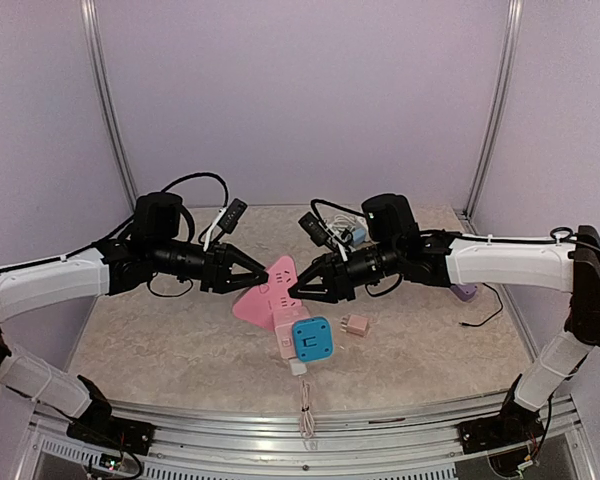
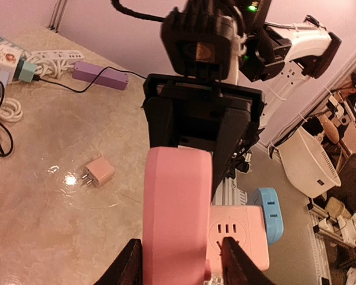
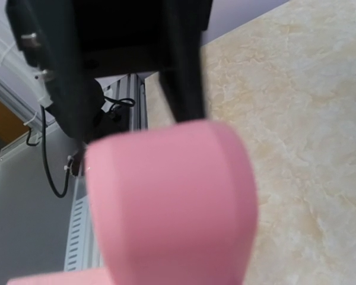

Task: Pull the plug off the socket

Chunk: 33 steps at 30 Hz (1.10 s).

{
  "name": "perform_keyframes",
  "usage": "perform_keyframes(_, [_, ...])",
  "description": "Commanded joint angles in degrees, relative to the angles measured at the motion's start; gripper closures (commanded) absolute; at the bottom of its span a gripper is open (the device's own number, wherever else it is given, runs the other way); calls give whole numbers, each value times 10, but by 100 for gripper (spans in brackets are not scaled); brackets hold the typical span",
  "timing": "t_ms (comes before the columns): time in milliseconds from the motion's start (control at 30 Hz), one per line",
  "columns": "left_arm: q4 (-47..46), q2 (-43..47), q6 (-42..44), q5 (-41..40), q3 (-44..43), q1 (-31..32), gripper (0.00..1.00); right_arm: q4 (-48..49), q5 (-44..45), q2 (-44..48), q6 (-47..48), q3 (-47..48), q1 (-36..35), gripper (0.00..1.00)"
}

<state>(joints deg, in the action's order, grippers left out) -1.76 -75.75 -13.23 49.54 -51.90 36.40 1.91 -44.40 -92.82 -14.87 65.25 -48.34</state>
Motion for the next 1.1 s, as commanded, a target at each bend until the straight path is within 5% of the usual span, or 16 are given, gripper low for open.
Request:
perform_keyframes(0, [-19, -11, -4, 15, -25, 9, 47, 41, -2, 5, -13, 0, -11, 100])
perform_keyframes(167, [-5, -20, -1, 0, -32, 9, 30, 42, -6, 4, -13, 0, -11, 100])
perform_keyframes(367, [16, -41, 6, -16, -48, 10, 22, 45, -16, -2, -14, 2, -15, 100])
perform_keyframes(567, [33, -54, 9, -8, -53, 12, 26, 28, -21, -15, -5, 11, -20, 100])
perform_keyframes(800, [26, -57, 7, 11, -52, 14, 44, 23, -24, -23, -1, 16, -23, 100])
perform_keyframes(1067, [30, -67, 8, 15, -57, 17, 41, 20, -29, -27, 1, 22, -24, 100])
